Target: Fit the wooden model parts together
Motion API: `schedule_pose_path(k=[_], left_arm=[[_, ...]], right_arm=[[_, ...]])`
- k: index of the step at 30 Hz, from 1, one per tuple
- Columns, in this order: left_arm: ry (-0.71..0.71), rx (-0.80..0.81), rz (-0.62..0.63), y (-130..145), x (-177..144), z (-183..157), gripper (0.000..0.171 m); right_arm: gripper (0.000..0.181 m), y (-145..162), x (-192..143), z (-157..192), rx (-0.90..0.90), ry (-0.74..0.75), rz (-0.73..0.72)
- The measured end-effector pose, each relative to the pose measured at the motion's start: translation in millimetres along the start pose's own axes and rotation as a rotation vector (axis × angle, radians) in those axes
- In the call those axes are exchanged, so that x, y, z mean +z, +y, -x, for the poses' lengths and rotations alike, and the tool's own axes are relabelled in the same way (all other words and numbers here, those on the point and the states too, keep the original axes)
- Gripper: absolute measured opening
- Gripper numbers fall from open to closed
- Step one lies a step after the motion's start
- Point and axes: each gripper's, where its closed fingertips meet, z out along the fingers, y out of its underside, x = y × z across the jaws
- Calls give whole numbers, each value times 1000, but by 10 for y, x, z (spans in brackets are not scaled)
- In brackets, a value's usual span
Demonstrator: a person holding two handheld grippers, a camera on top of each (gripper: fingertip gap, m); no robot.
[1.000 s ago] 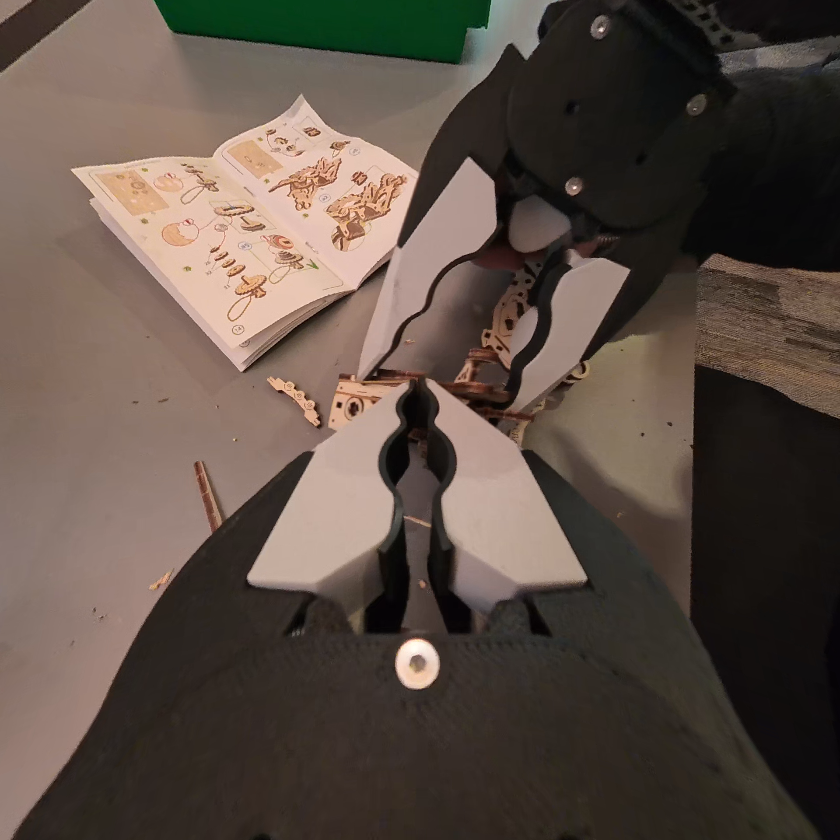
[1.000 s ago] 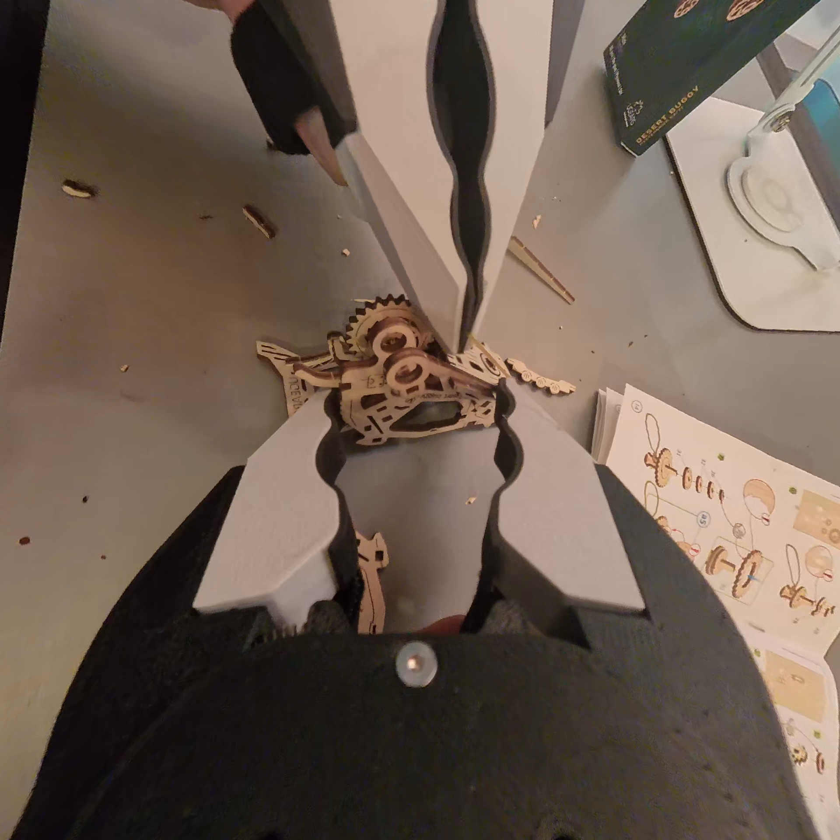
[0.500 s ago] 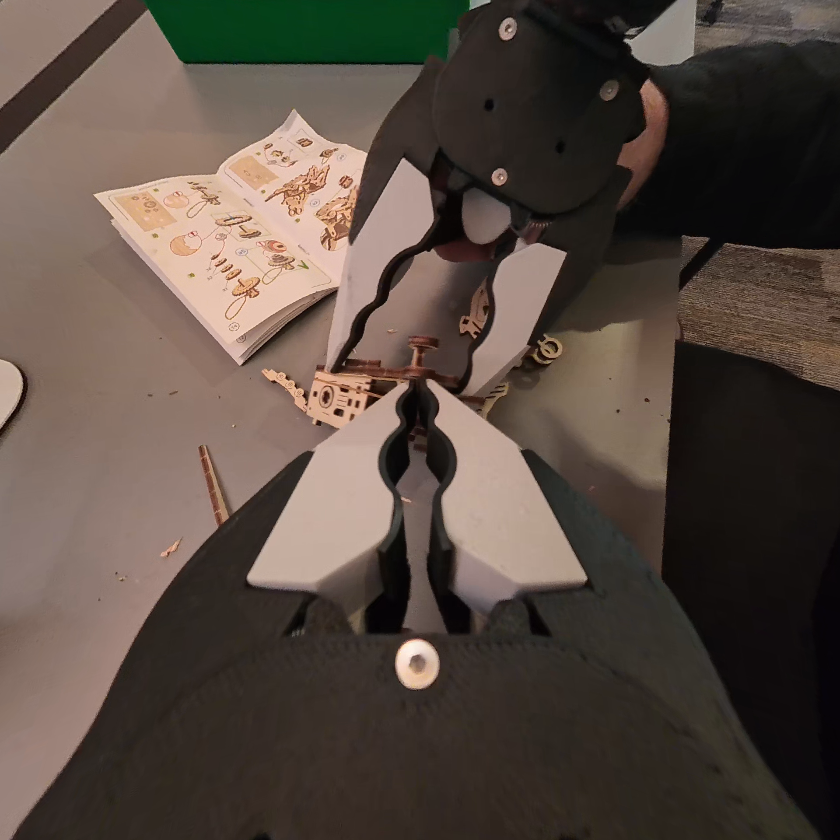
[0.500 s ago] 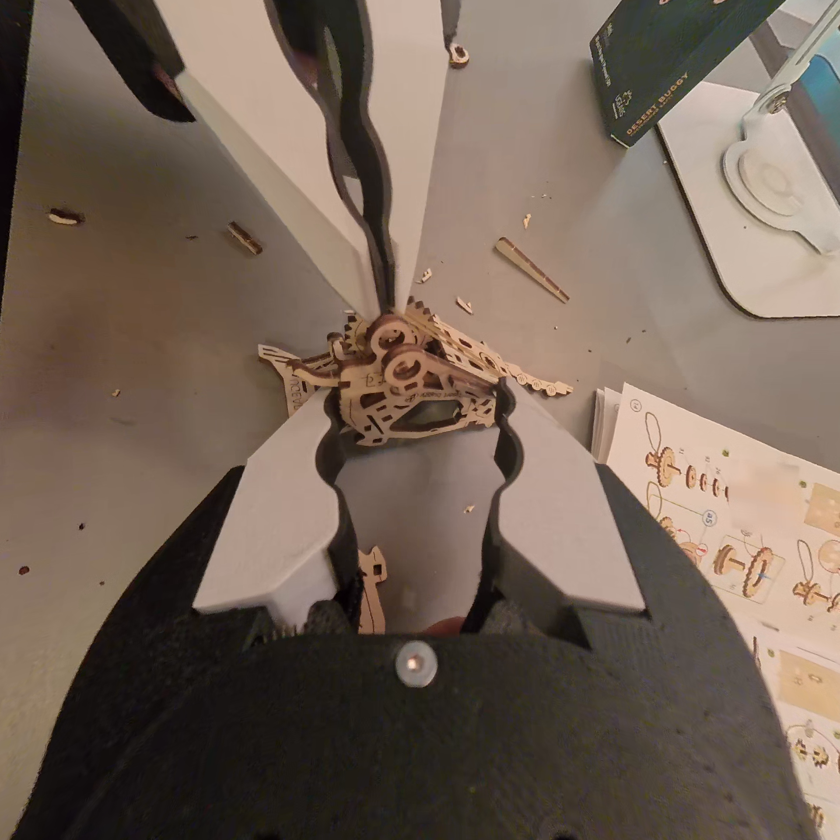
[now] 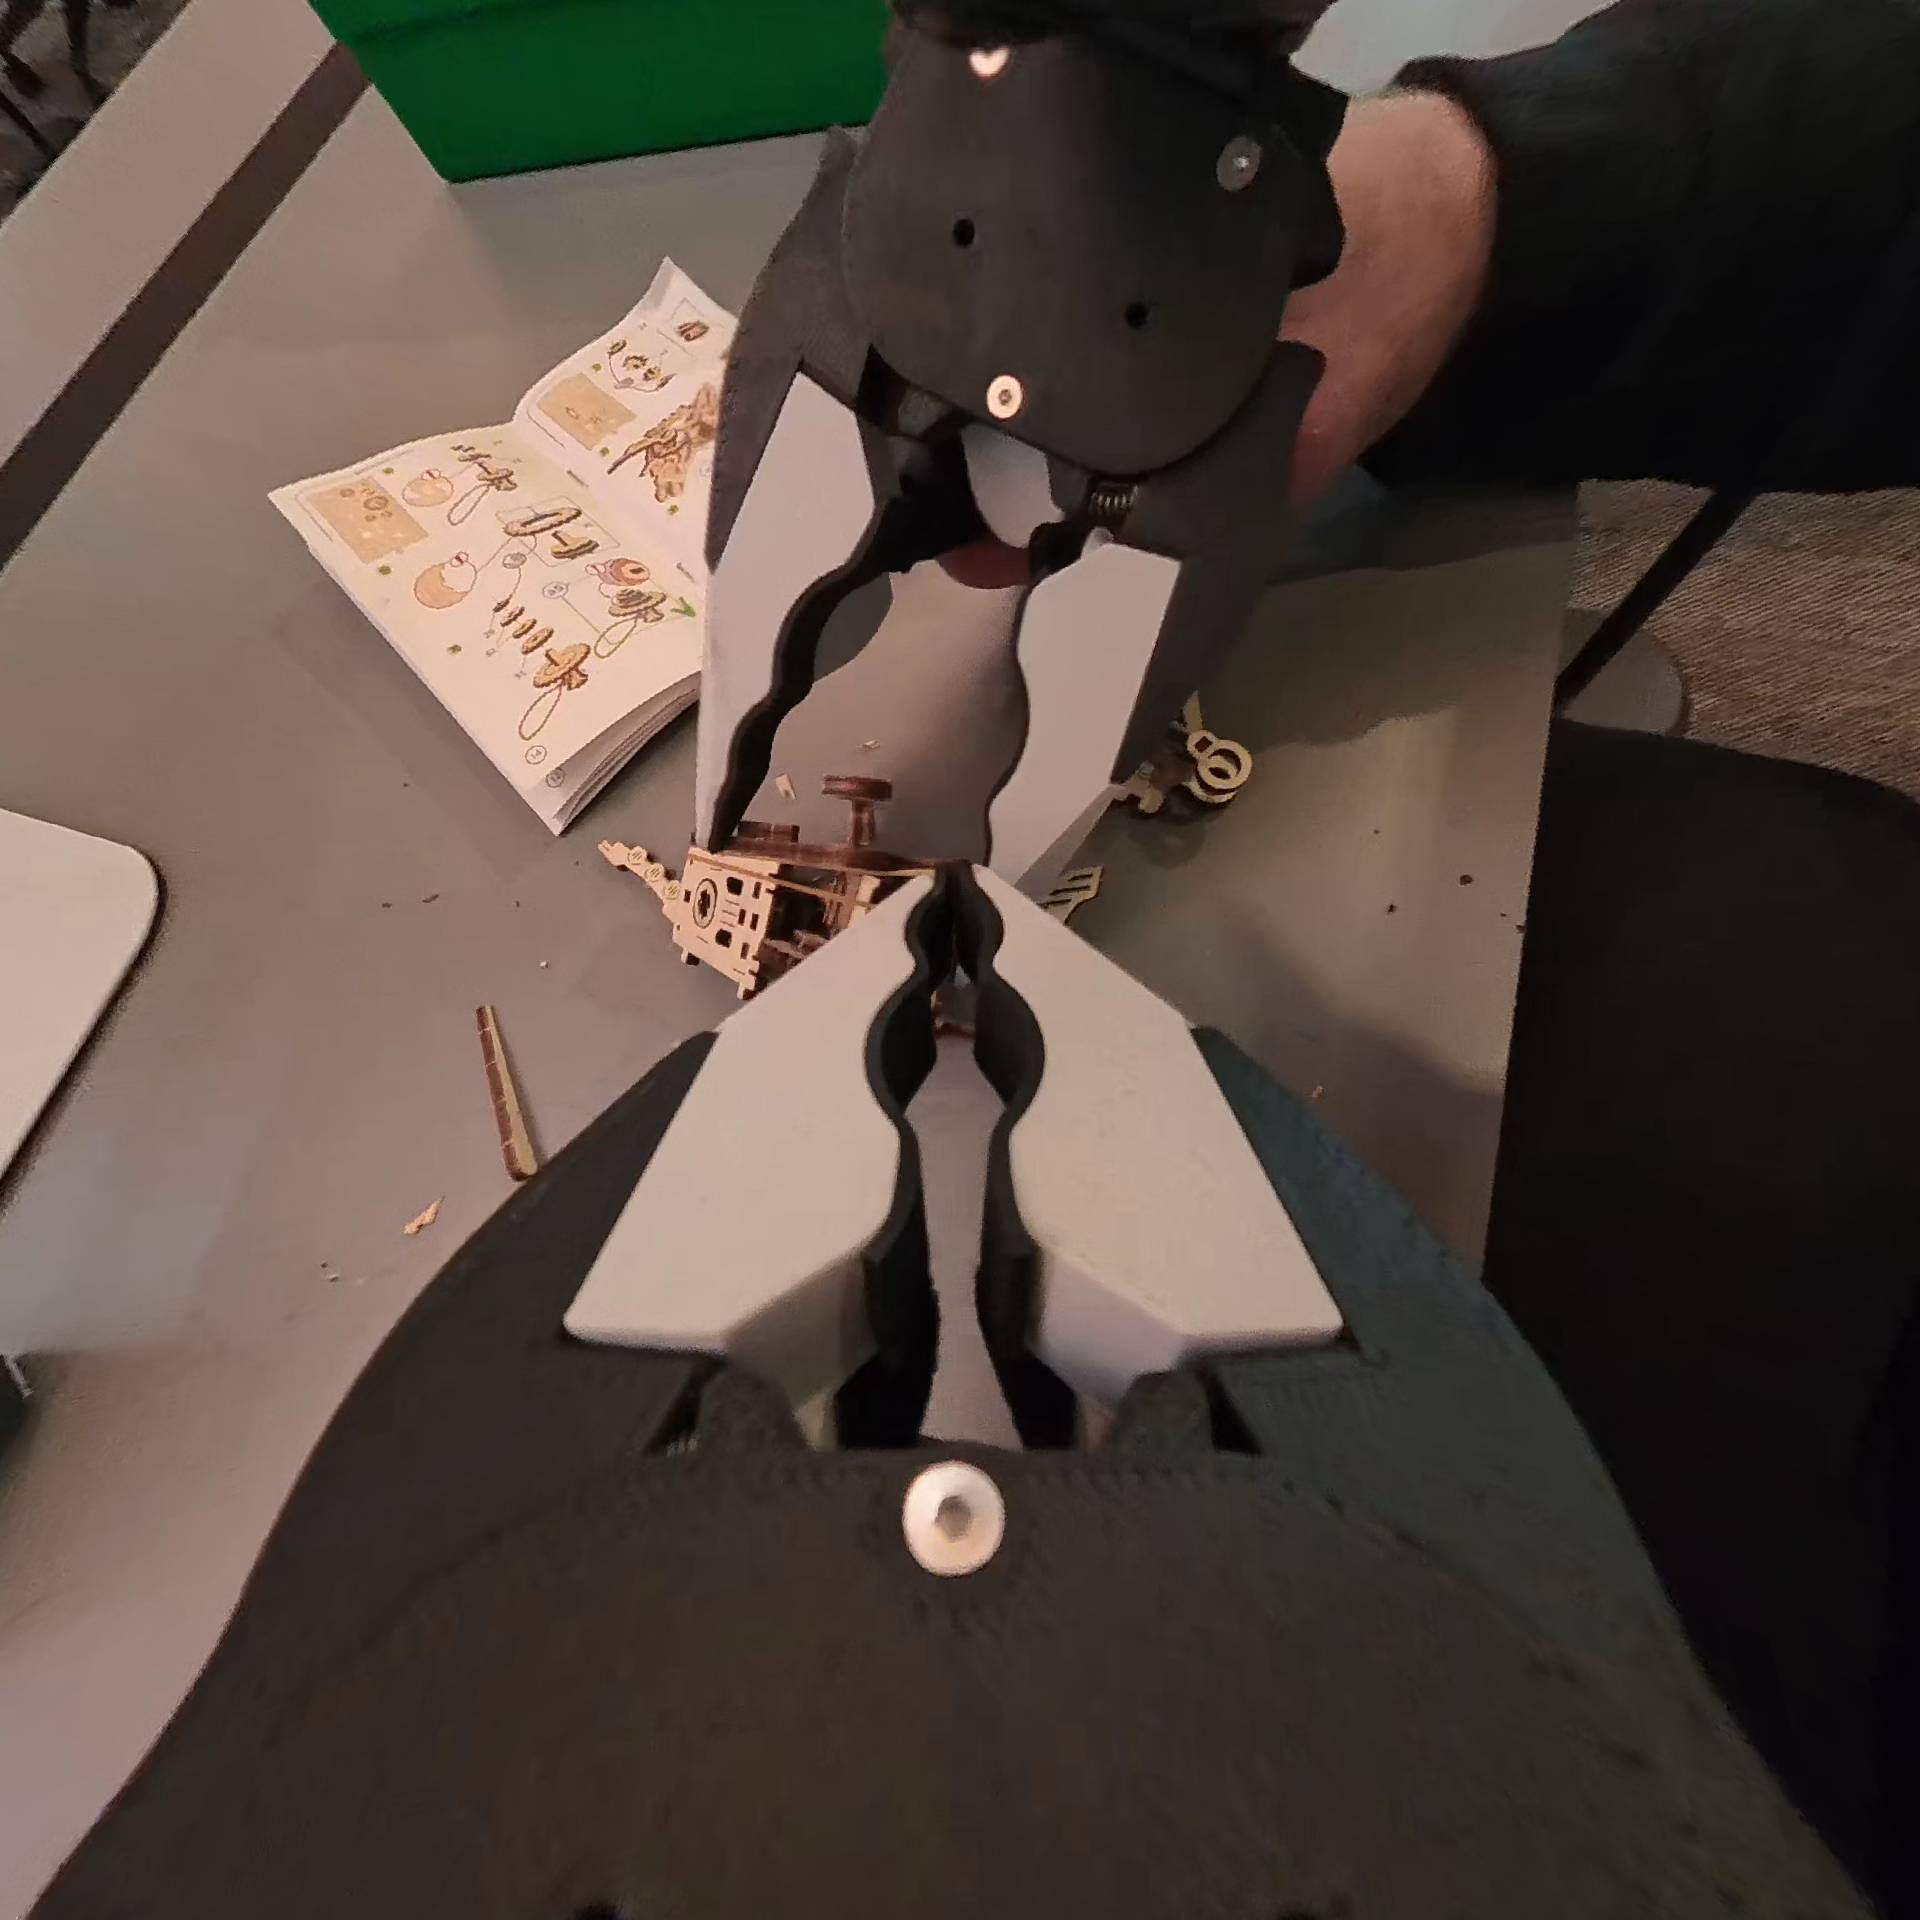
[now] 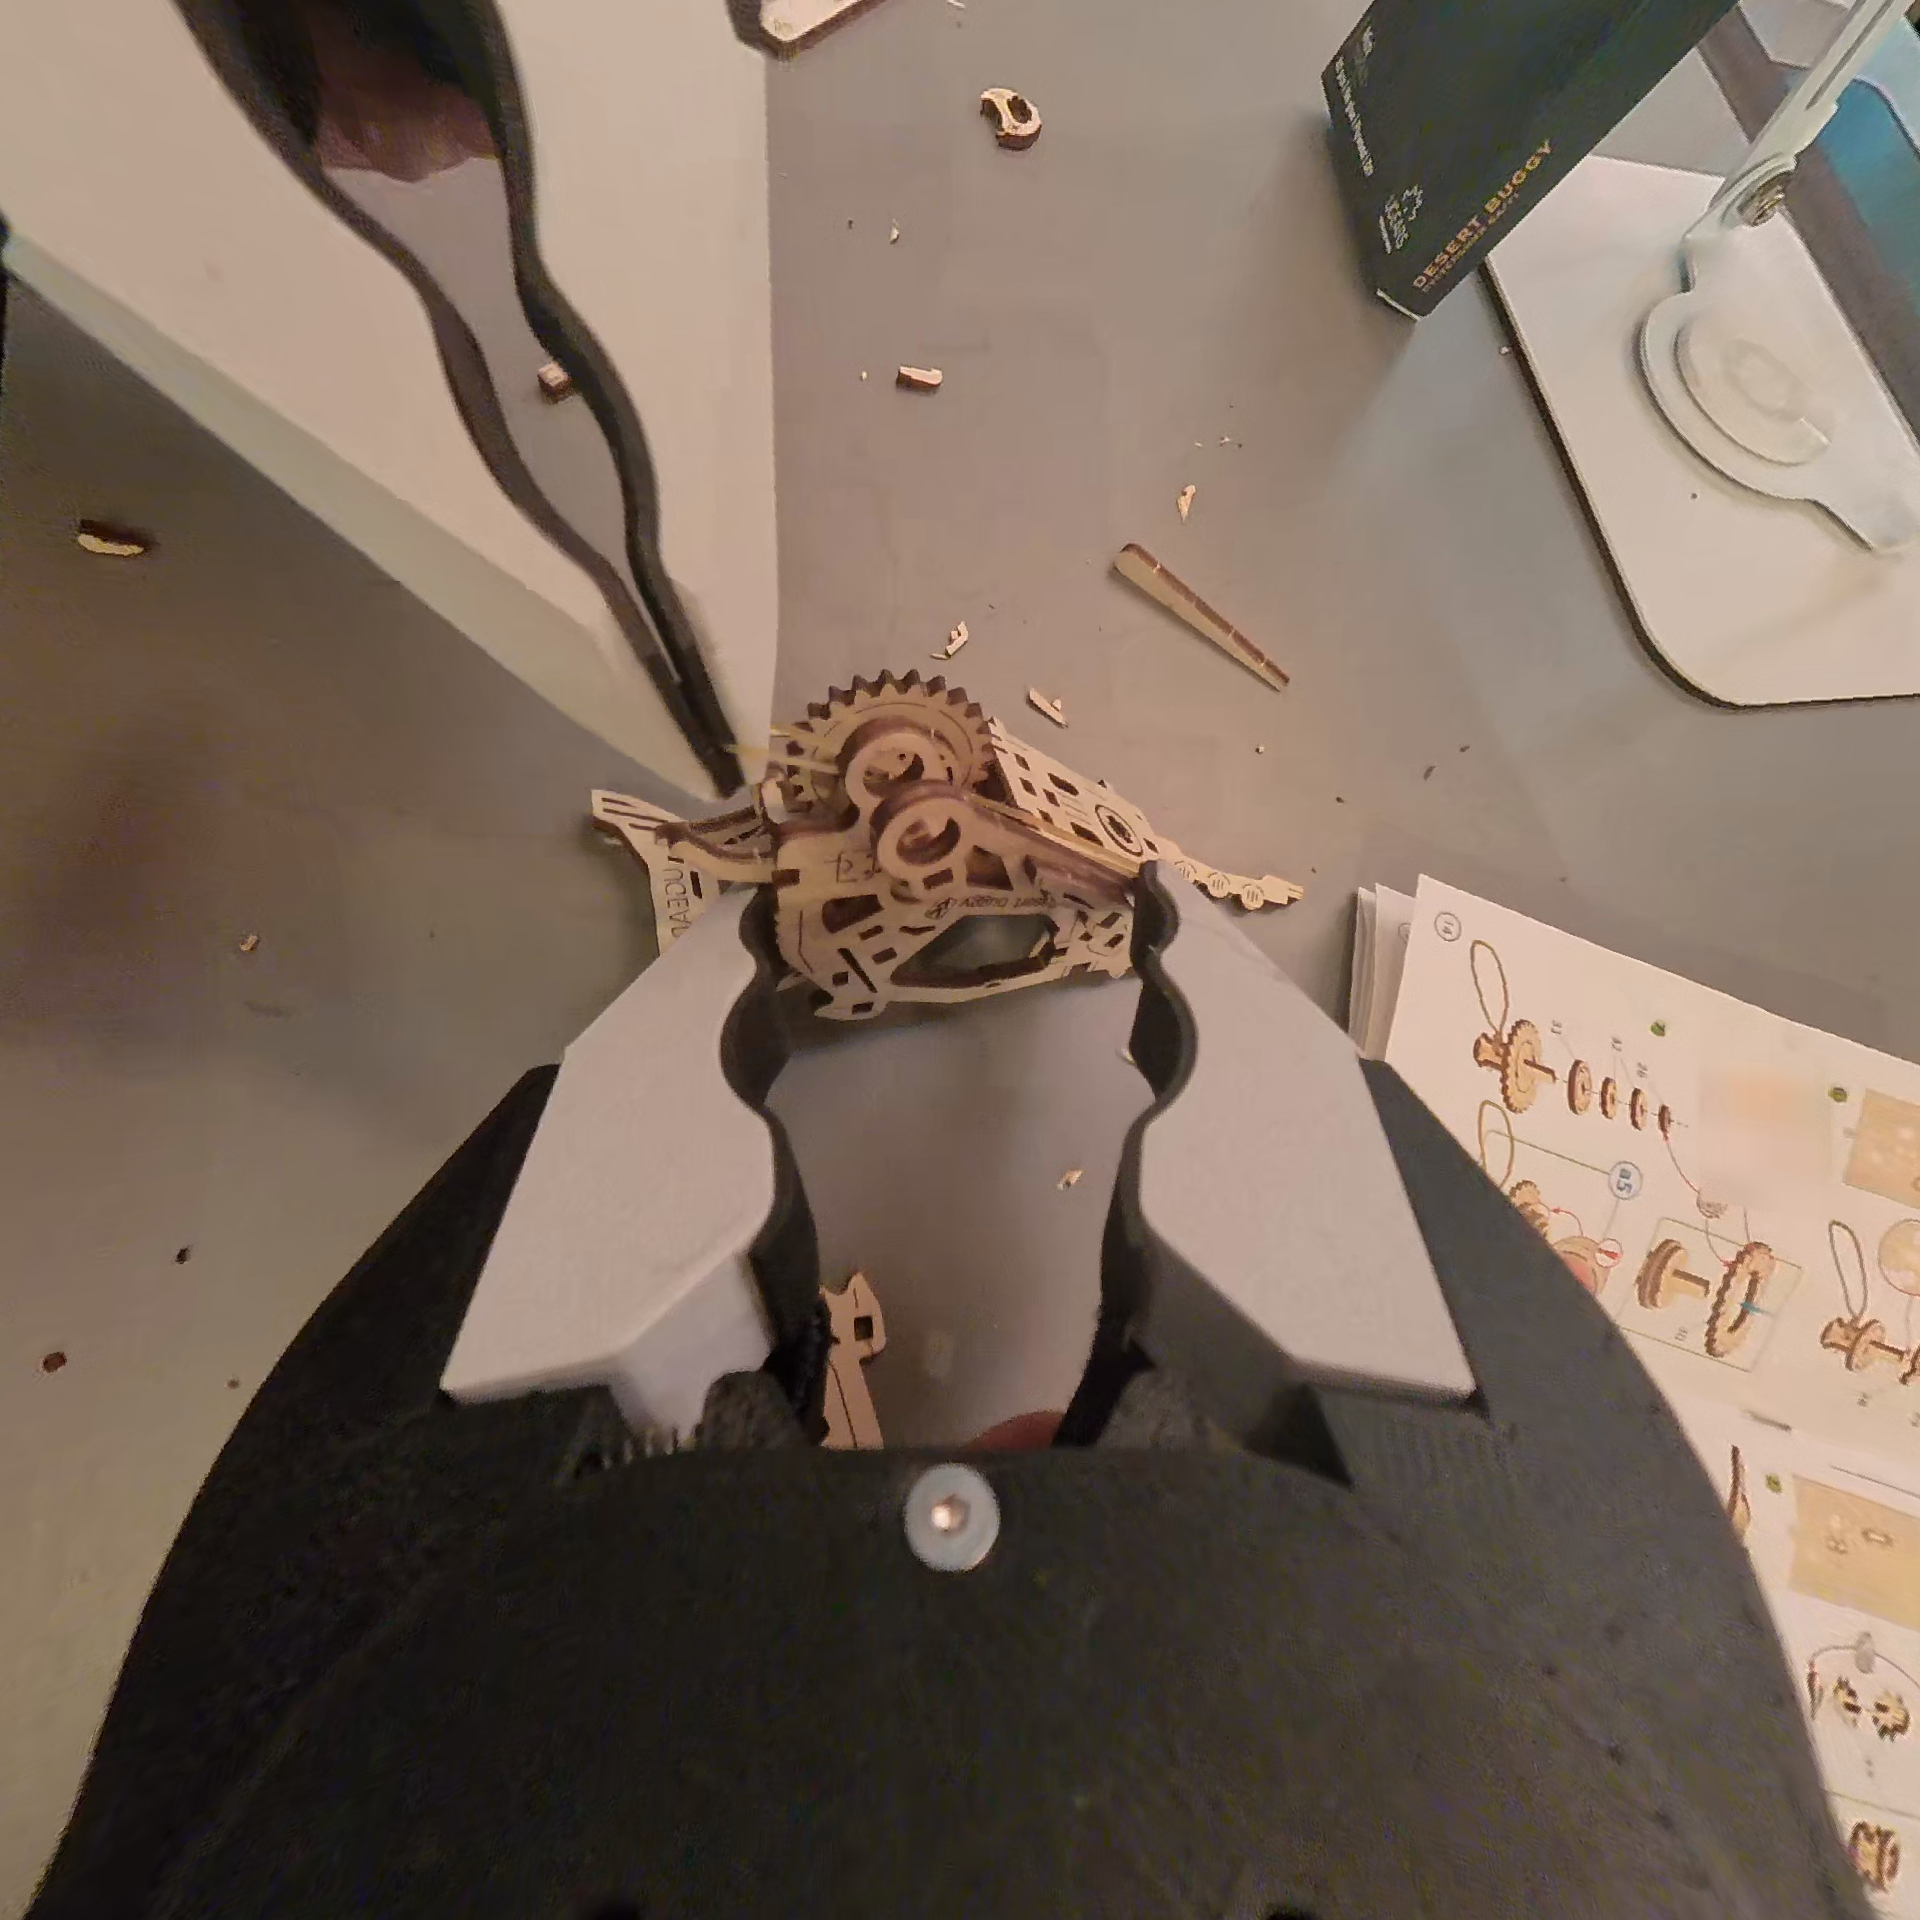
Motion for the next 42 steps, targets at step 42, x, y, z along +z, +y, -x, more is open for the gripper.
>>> schedule_pose_path(k=[42], left_arm=[[-293, 360, 135, 191, 134, -124, 0]], right_arm=[[66, -12, 18, -4, 18, 19, -7]])
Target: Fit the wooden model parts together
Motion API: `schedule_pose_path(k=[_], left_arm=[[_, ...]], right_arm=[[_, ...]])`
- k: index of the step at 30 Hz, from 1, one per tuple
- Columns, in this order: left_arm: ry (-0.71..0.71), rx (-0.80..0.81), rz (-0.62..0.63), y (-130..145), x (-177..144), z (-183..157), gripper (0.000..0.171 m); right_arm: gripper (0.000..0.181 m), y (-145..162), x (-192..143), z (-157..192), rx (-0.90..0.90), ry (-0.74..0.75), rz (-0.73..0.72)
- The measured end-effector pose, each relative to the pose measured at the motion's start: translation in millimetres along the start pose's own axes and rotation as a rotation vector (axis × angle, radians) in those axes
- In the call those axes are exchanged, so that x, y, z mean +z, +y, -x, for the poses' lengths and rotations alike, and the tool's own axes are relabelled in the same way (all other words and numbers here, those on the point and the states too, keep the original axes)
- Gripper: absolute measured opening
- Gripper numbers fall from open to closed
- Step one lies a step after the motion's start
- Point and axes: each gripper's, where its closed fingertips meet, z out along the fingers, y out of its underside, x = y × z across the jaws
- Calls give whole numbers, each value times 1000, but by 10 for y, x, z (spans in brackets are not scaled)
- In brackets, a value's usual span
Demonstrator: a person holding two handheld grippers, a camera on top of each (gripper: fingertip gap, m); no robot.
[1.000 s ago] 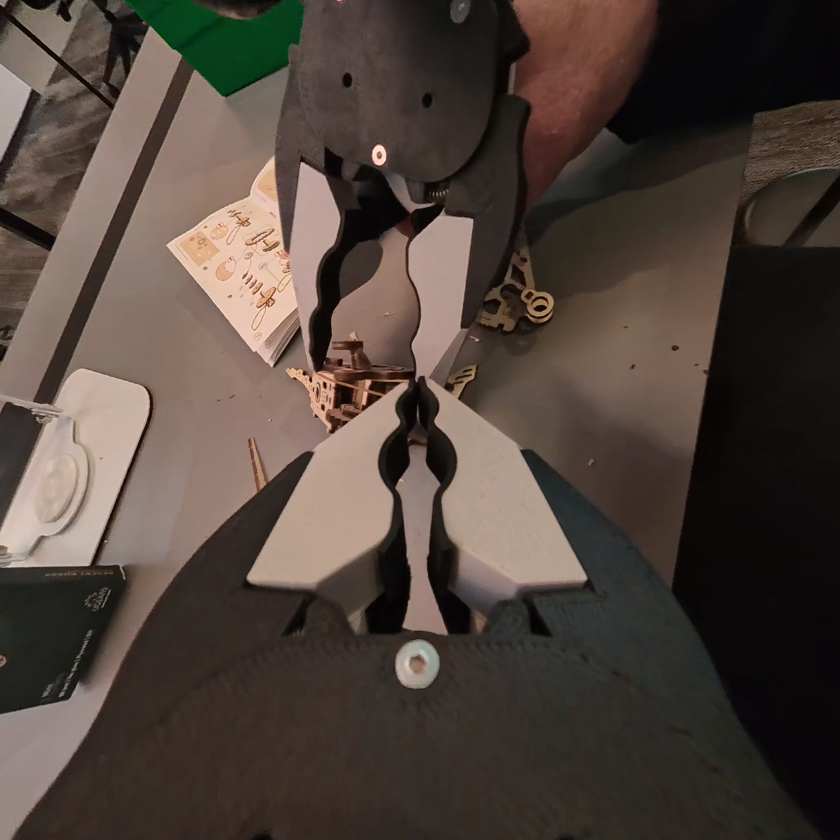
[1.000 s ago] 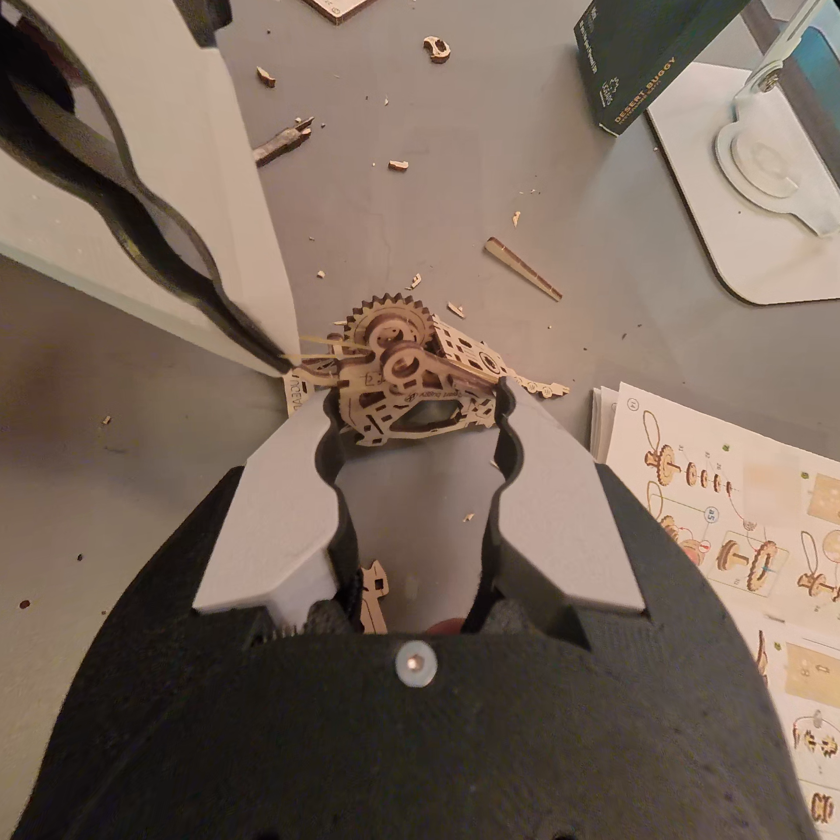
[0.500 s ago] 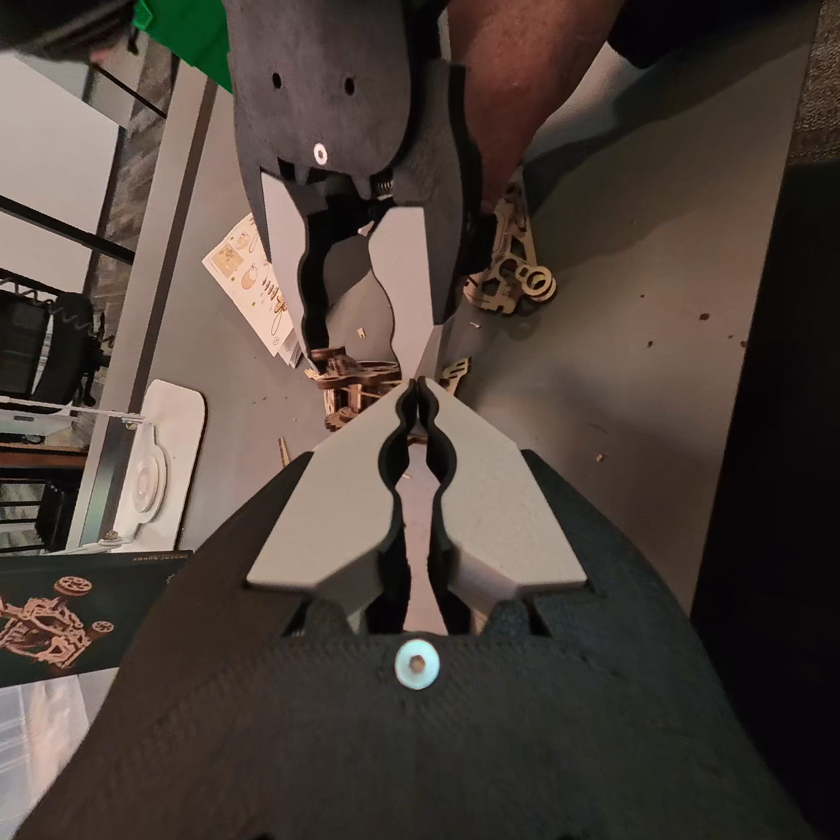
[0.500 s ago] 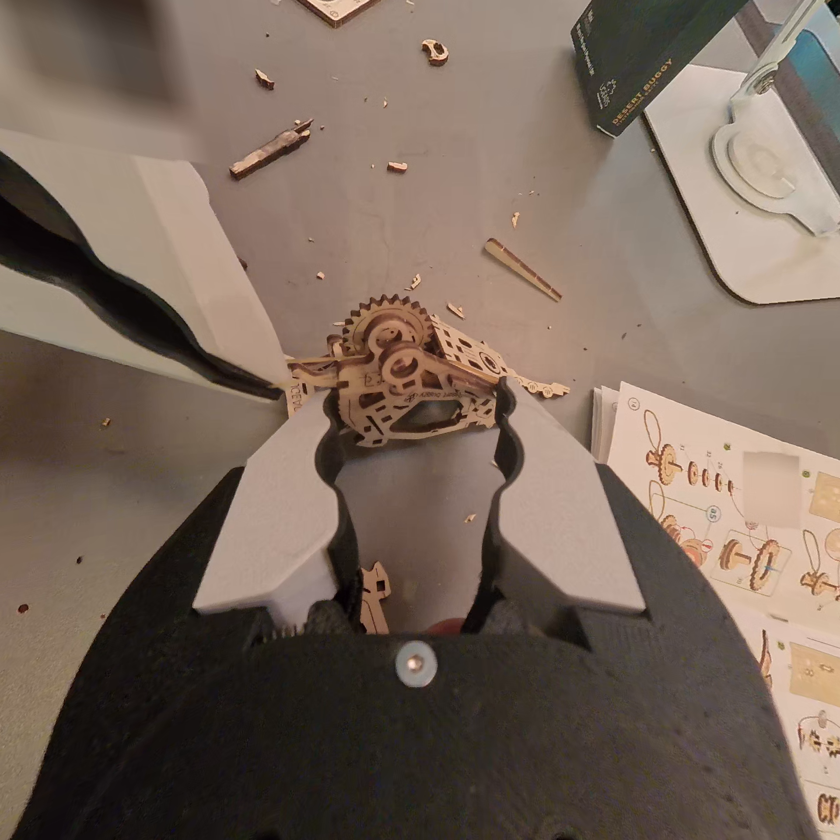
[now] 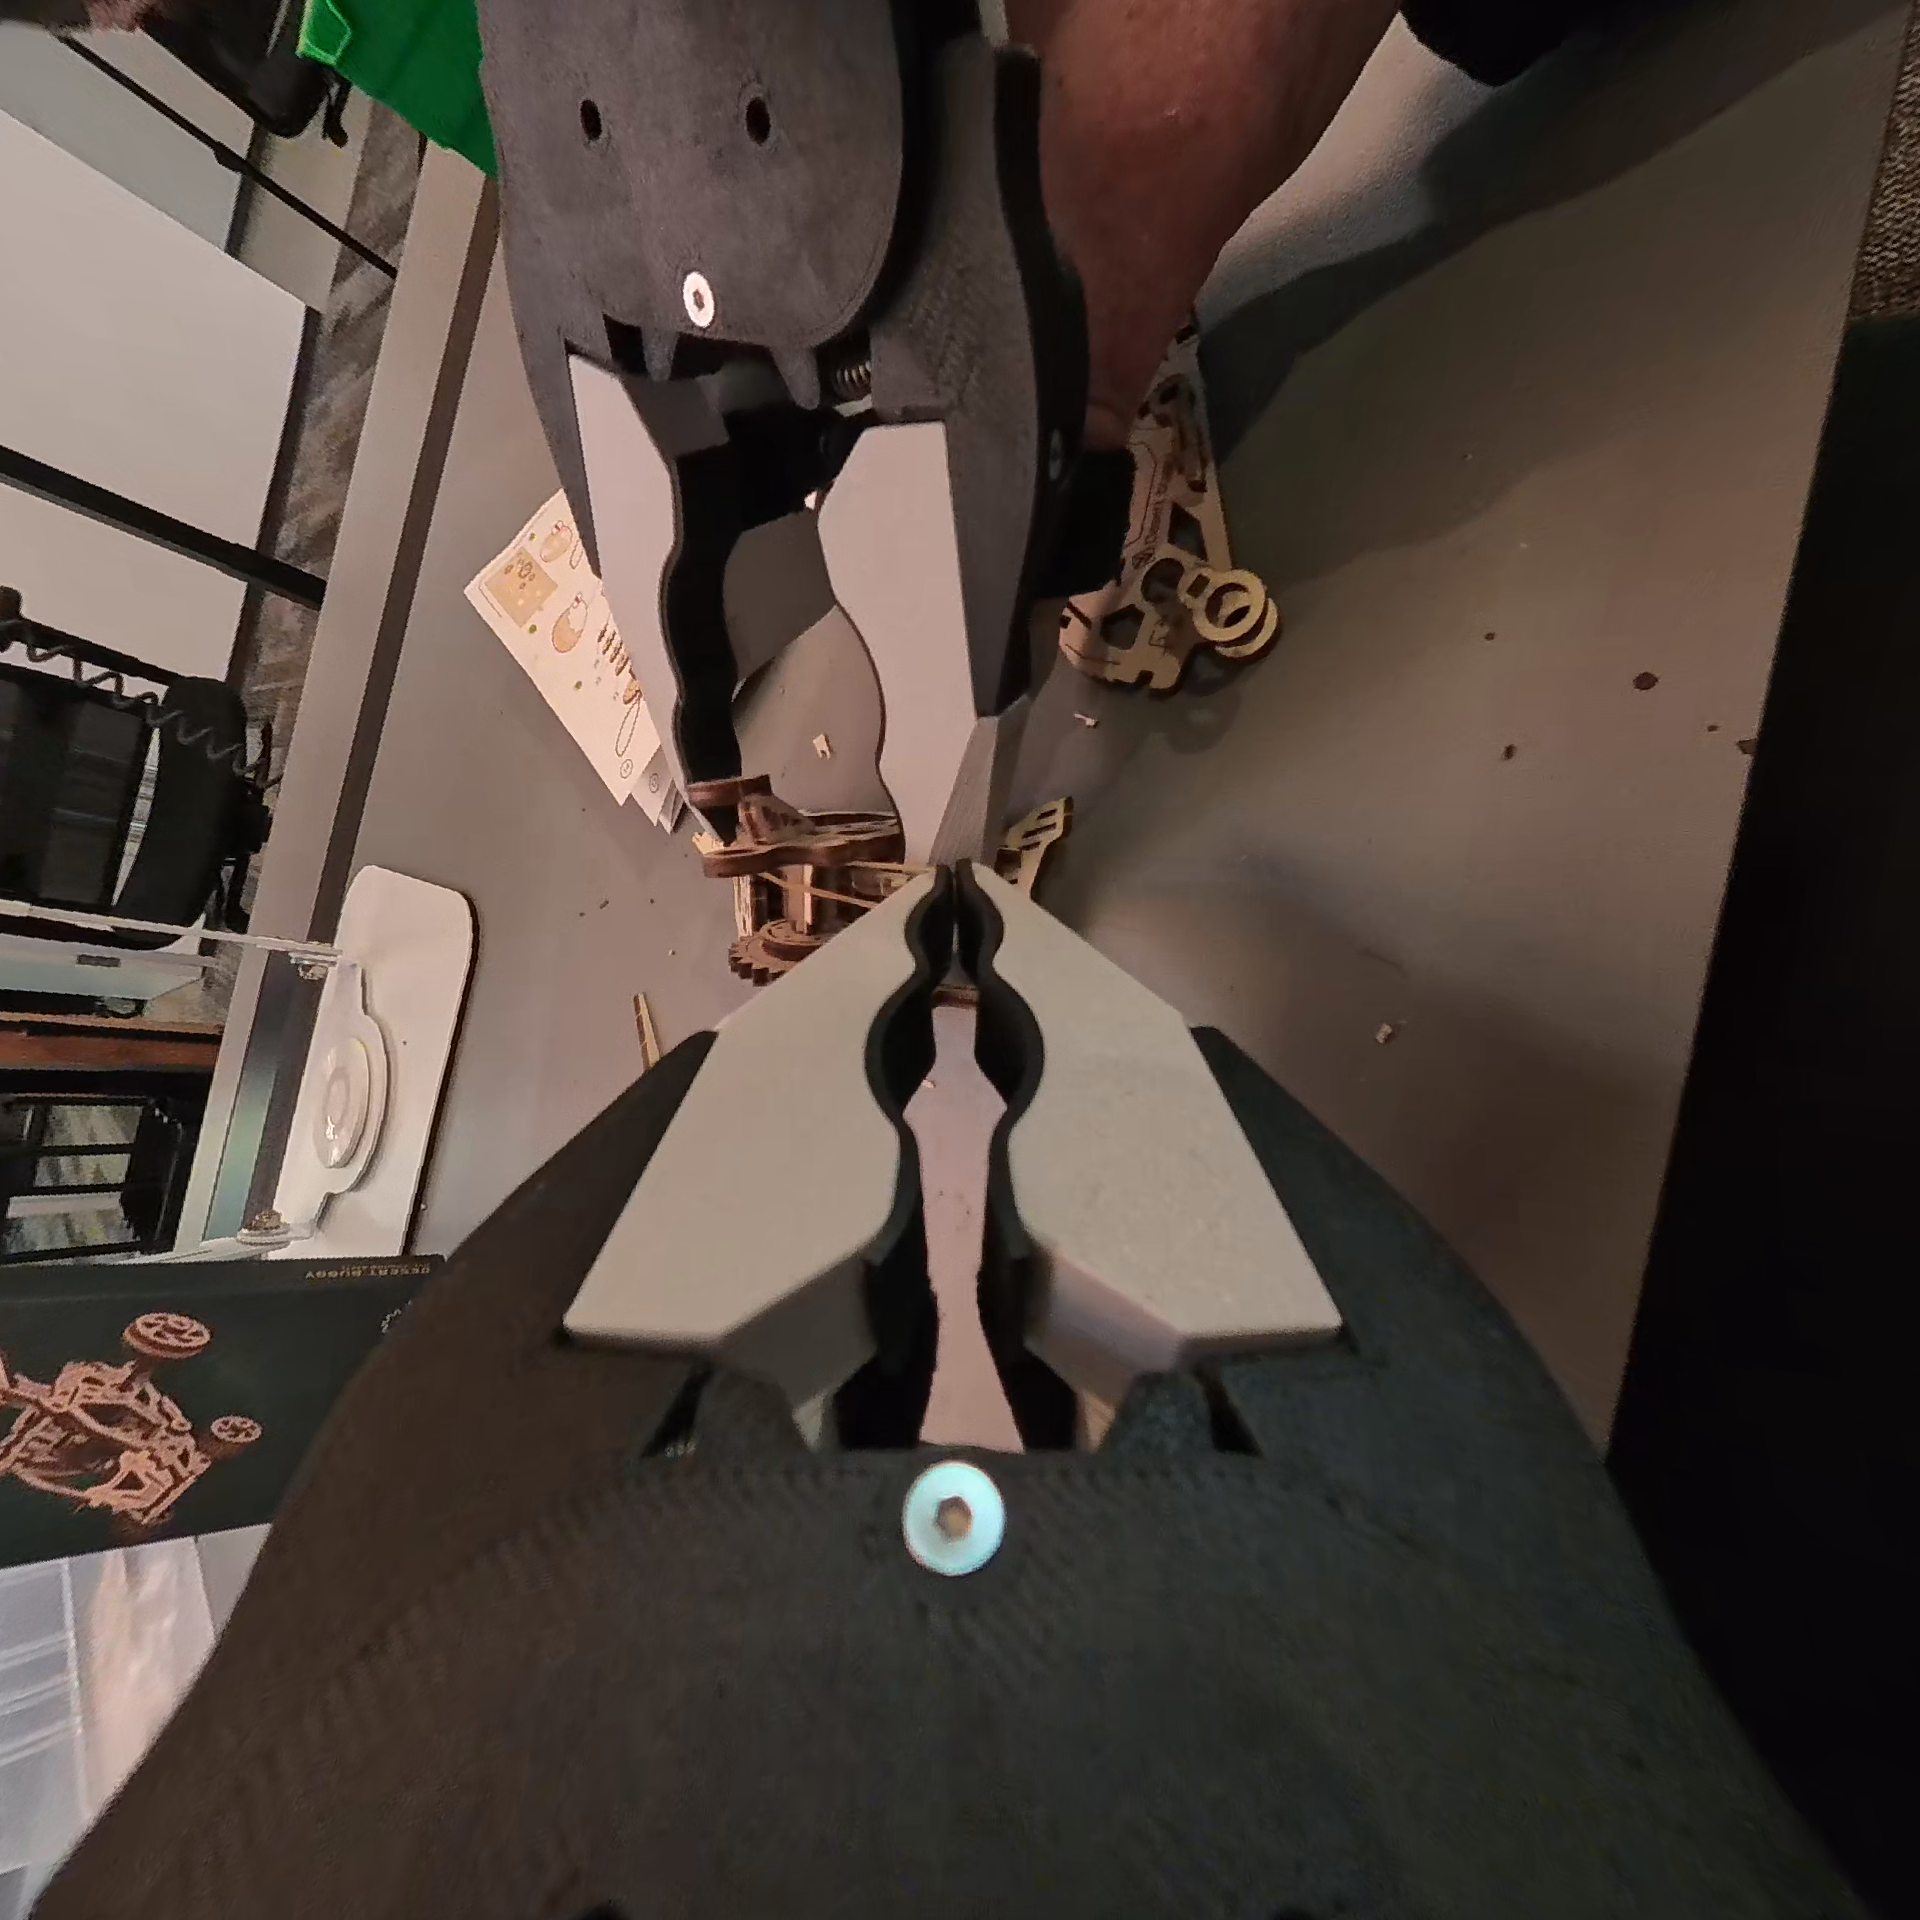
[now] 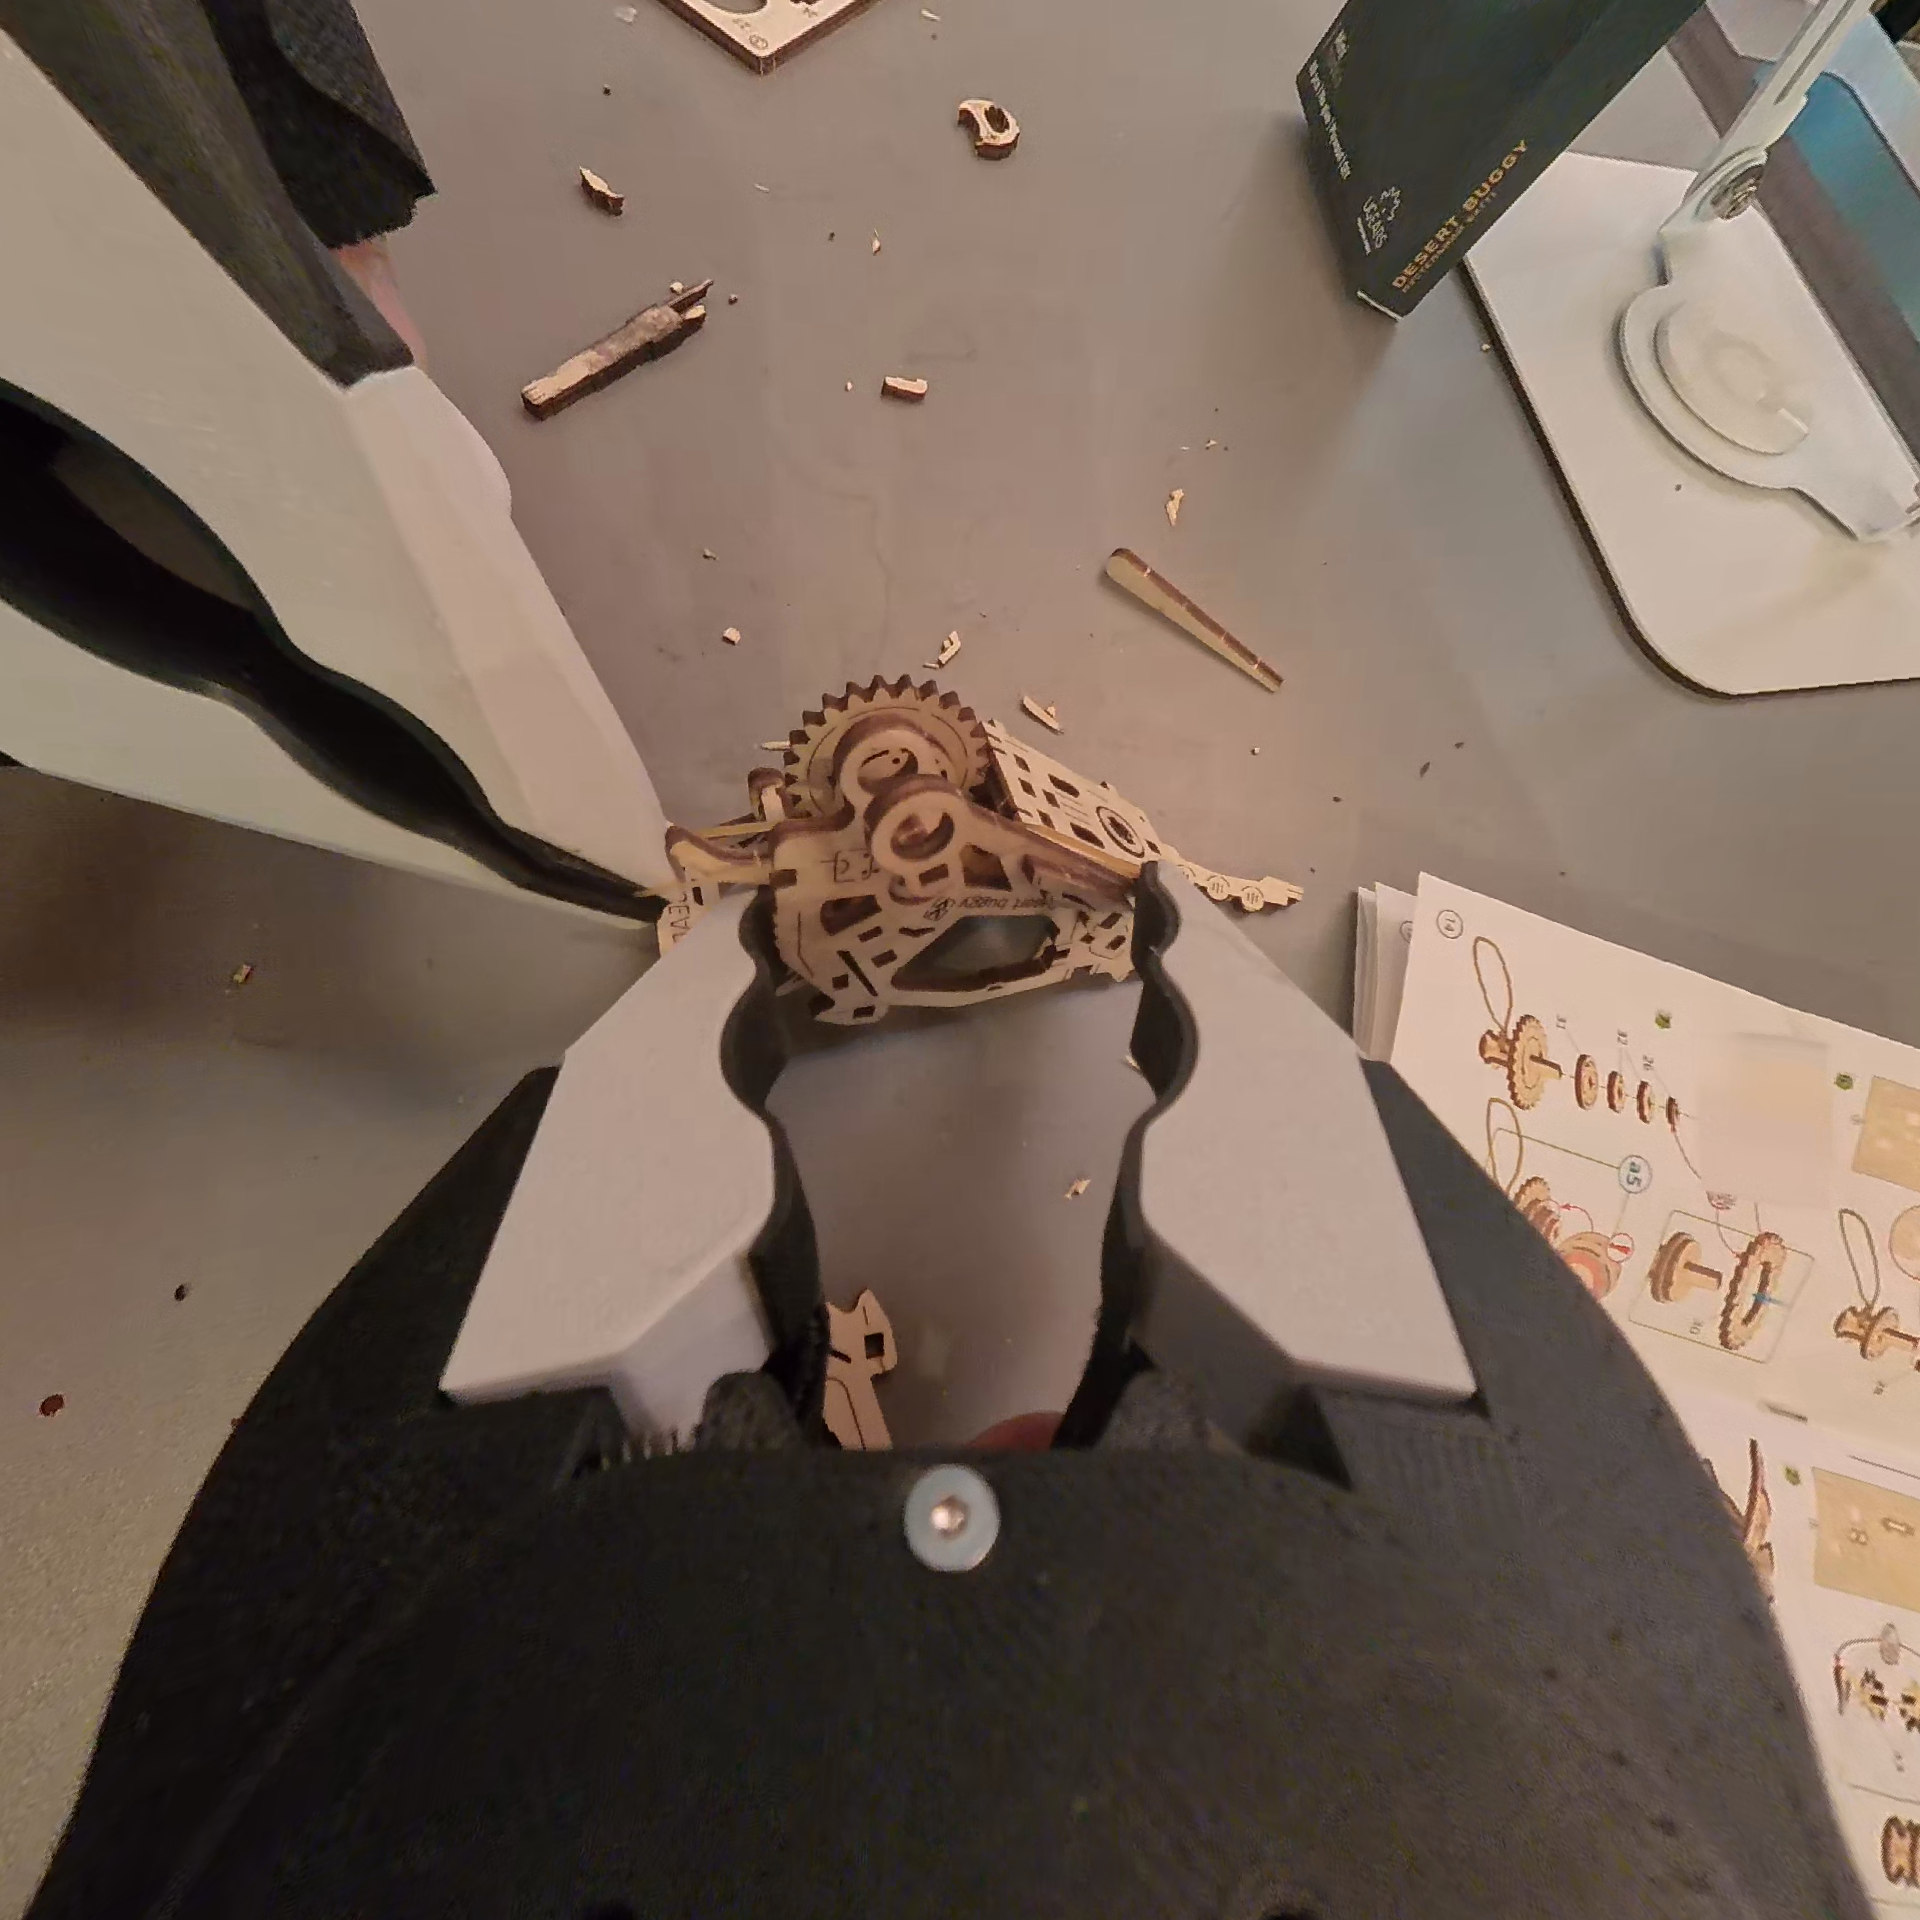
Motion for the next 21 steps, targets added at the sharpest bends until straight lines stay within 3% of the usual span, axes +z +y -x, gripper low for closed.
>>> schedule_pose_path(k=[21], left_arm=[[-21, 0, -52, 17, 12, 37, 0]], right_arm=[[66, -15, 8, -15, 28, 2, -5]])
